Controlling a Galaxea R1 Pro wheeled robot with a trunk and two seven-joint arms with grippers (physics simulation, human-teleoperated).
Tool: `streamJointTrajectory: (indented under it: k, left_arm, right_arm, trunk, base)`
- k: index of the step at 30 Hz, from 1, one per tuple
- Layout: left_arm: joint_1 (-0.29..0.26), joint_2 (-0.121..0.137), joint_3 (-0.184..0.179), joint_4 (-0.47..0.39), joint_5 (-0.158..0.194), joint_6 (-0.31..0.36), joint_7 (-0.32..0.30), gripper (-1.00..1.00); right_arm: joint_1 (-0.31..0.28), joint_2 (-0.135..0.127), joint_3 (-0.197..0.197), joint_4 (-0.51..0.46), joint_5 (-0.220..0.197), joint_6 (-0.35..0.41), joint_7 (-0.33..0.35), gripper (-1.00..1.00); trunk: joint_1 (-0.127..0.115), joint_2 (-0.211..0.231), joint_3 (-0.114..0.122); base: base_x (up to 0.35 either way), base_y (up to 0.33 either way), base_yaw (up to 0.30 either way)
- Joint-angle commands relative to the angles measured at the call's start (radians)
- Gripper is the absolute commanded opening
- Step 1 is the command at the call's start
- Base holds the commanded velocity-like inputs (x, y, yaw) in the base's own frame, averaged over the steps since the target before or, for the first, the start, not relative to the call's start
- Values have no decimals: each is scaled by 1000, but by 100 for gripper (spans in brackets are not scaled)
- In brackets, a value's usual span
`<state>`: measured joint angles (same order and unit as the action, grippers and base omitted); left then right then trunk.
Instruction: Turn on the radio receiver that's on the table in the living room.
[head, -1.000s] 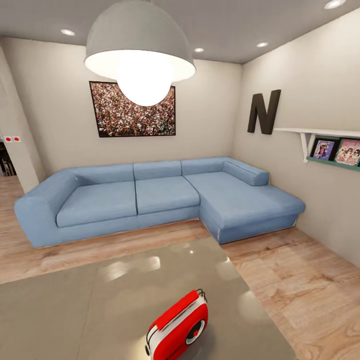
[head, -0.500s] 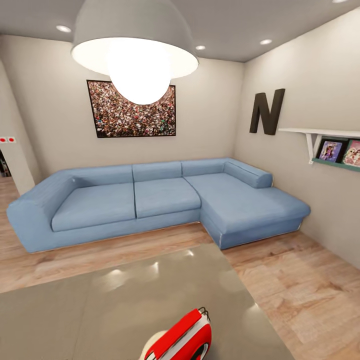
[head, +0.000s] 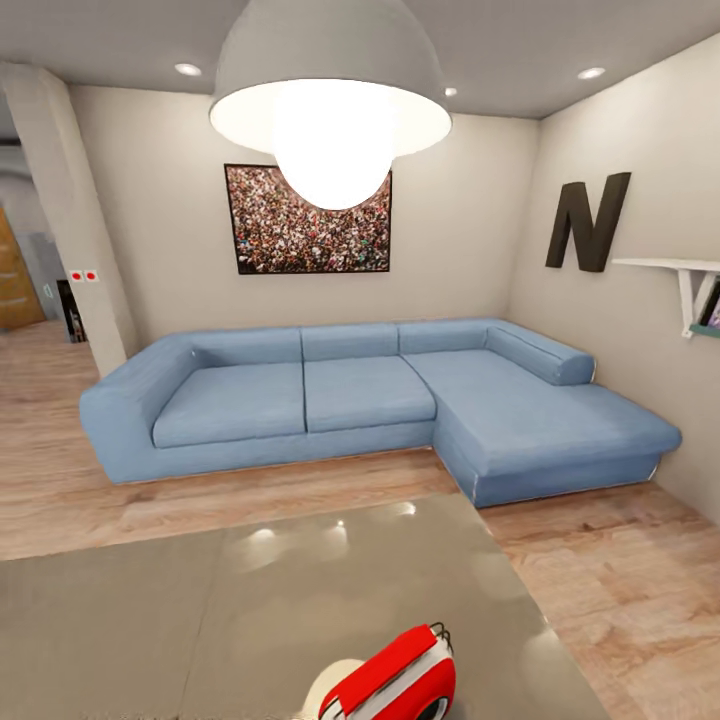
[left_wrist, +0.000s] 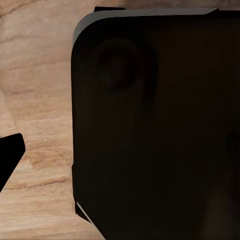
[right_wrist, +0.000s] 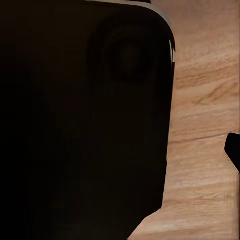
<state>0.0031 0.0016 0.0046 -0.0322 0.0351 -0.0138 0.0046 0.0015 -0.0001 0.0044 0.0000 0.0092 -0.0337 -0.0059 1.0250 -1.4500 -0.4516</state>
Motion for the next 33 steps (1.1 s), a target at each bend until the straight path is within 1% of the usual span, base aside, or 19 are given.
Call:
streamJointTrajectory:
  k: [1, 24, 27, 33]
  left_arm:
    - [0, 0, 0, 0, 0, 0, 0, 100]
    - [0, 1, -1, 0, 0, 0, 0, 100]
    - [0, 1, -1, 0, 0, 0, 0, 100]
    - [0, 1, -2, -1, 0, 0, 0, 100]
  right_arm:
    - [0, 0, 0, 0, 0, 0, 0, 100]
    - [0, 0, 0, 0, 0, 0, 0, 100]
    - [0, -1, -1, 0, -1, 1, 0, 100]
    - [0, -1, 0, 0, -1, 1, 1, 100]
  trunk:
    - [0, 0, 0]
    - [0, 0, 0]
    - [0, 0, 0]
    - [0, 0, 0]
  base:
    - [0, 0, 270]
    - [0, 0, 269]
    - [0, 0, 130]
    - [0, 0, 27]
